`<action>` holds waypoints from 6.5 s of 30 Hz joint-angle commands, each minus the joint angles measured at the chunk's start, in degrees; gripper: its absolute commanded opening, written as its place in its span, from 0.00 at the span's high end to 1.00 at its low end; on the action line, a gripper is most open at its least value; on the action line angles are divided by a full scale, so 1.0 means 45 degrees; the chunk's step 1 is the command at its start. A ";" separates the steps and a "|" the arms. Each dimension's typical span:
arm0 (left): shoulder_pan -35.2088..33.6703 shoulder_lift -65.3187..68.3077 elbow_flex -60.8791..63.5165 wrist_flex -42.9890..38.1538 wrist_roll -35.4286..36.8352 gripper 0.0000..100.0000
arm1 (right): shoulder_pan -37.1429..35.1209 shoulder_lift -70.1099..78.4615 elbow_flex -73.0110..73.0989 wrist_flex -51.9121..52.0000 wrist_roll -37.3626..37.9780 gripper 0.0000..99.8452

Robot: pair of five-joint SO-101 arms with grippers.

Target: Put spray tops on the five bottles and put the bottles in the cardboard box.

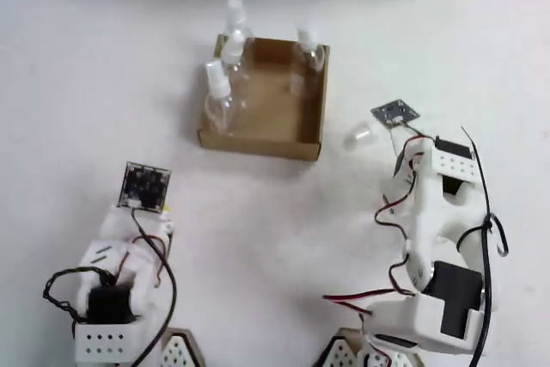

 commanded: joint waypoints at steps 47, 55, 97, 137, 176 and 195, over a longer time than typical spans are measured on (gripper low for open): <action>-0.0068 -0.0068 -0.0020 0.0098 -0.0117 0.97 | -0.2139 1.0149 -1.6117 0.5949 1.2073 0.68; -0.0068 -0.0068 -0.0020 0.0098 -0.0117 0.97 | -0.2061 1.2181 -1.8325 0.5968 1.2034 0.78; -0.0147 -0.0068 -0.0020 0.0156 -0.0117 0.97 | -0.3643 0.0518 -1.0842 0.8840 -1.0432 0.98; 0.0361 -0.0107 -0.0137 0.0117 0.1543 0.97 | -1.2161 -0.2589 0.0781 -0.0244 -1.2405 0.72; 0.6769 -0.0029 -0.1504 -0.0234 0.8381 0.98 | -0.3253 -0.2686 -0.1739 0.0850 -1.0198 0.98; 0.6672 0.4952 -0.3673 -0.1563 0.8361 0.97 | -0.2823 -0.2530 -0.0508 -0.2100 -1.0393 0.98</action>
